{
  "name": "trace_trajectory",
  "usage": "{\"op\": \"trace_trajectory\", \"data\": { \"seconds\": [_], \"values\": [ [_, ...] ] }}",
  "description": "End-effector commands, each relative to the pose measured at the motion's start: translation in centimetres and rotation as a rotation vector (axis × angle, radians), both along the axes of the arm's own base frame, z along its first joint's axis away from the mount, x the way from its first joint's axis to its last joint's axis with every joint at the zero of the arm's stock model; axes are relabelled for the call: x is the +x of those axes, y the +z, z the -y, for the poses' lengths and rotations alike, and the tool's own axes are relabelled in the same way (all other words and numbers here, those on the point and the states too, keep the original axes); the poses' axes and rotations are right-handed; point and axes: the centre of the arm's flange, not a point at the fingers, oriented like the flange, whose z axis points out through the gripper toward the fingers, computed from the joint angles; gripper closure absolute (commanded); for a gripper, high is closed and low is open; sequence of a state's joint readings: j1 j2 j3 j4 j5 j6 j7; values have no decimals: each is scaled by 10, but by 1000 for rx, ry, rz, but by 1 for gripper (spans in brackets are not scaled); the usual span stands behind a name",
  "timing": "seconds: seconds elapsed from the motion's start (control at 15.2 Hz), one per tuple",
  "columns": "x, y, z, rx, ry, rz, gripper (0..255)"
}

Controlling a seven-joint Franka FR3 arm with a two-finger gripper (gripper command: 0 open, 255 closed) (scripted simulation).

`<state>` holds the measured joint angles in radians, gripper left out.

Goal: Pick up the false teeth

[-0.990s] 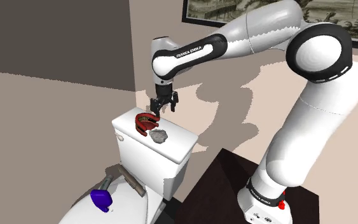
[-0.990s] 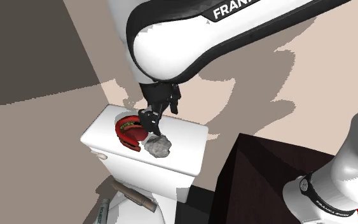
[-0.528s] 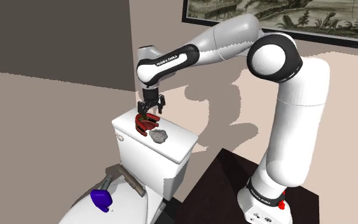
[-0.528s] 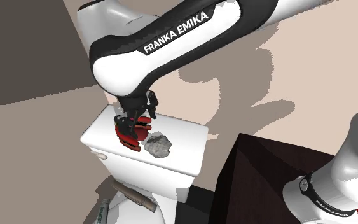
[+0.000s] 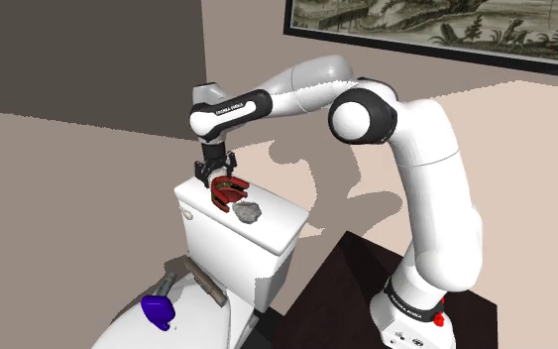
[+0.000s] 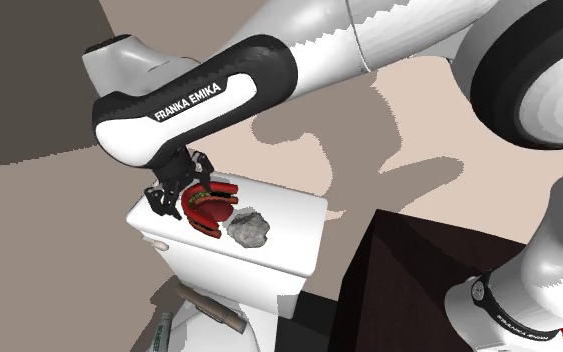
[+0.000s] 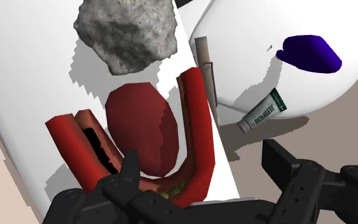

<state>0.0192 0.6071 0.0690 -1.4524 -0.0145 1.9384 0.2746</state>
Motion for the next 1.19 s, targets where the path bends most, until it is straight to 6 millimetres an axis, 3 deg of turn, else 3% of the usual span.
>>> {"op": "trace_trajectory", "data": {
  "seconds": [0.0, 0.46, 0.59, 0.66, 1.12],
  "values": [
    [15, -8, -4, 1, -3, 2, 0],
    [15, -48, -4, 1, -3, 2, 0],
    [15, -48, -4, 1, -3, 2, 0],
    [15, -48, -4, 1, -3, 2, 255],
    [15, -48, -4, 1, -3, 2, 255]
  ]
}}
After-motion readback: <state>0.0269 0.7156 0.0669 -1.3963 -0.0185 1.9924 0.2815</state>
